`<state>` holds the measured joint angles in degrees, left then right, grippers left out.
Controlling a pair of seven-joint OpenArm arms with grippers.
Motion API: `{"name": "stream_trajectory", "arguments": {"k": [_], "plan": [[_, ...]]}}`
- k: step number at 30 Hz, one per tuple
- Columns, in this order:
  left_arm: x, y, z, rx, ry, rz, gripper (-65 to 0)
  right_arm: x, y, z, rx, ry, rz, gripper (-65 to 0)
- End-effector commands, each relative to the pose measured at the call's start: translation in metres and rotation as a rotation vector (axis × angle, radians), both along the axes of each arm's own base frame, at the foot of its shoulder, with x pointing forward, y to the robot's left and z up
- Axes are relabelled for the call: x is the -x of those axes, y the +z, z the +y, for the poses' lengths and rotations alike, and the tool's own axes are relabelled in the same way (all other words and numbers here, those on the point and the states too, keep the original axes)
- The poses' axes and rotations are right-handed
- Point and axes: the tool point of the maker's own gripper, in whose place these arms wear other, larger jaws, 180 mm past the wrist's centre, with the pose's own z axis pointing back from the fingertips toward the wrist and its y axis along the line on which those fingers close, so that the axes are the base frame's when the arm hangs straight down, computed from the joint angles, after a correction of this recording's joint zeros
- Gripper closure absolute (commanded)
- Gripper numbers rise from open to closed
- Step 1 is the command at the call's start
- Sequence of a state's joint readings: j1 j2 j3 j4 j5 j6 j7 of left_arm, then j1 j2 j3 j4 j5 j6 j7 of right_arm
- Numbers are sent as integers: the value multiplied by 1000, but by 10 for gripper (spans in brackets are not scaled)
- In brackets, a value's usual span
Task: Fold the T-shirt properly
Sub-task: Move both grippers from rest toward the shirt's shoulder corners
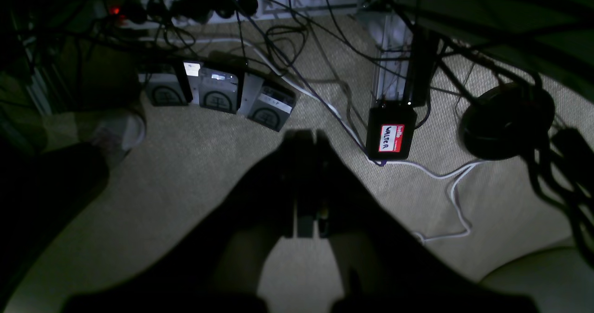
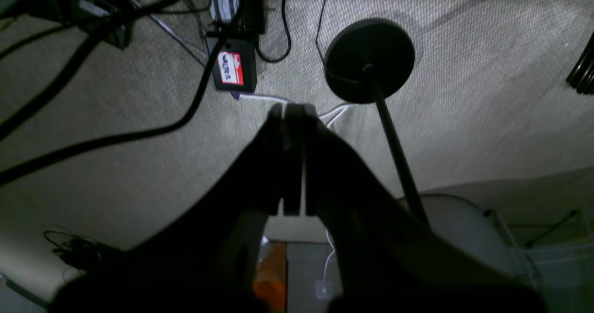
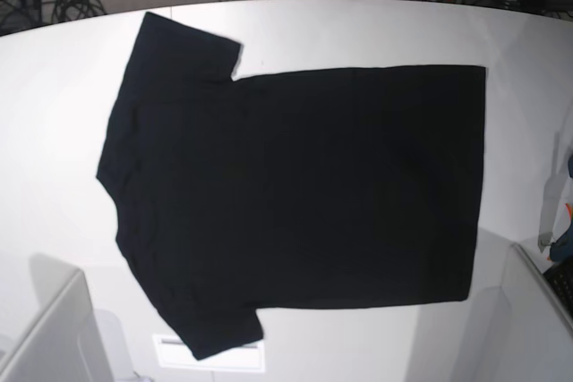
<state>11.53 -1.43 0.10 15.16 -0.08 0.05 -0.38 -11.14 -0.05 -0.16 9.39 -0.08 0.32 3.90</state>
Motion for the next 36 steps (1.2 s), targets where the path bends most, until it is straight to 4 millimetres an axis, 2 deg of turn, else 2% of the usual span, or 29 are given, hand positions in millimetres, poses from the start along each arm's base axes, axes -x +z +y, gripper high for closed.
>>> {"name": "stream_trajectory", "arguments": {"k": [1, 6, 9, 11, 16, 20, 23, 25, 27, 30, 36], "plan": [[13, 1, 2, -7, -1, 25, 0, 8, 1, -8, 22, 6, 15, 0], [20, 2, 3, -9, 8, 35, 0, 8, 1, -15, 30, 10, 15, 0], [24, 2, 1, -5, -4, 43, 0, 10, 2, -25, 45, 14, 18, 0], [35, 3, 1, -4, -6, 54, 0, 13, 2, -27, 48, 15, 21, 0], [29, 13, -1, 1, -26, -60, 0, 27, 8, -28, 47, 16, 3, 0], [58, 22, 4, -6, -28, 20, 0, 41, 23, -26, 50, 6, 8, 0], [83, 40, 19, -25, -42, 47, 0, 43, 50, -36, 78, -40, -21, 0], [89, 58, 30, -40, -59, 14, 0, 35, 75, -46, 106, -64, -46, 0], [86, 75, 38, -49, -81, -31, 0, 26, 98, -48, 117, -81, -70, 0], [70, 106, 43, -48, -128, -122, 0, 9, 132, -60, 156, -127, -119, 0], [36, 169, 32, -15, -193, -285, 0, -33, 185, -92, 245, -193, -206, 0]]}}
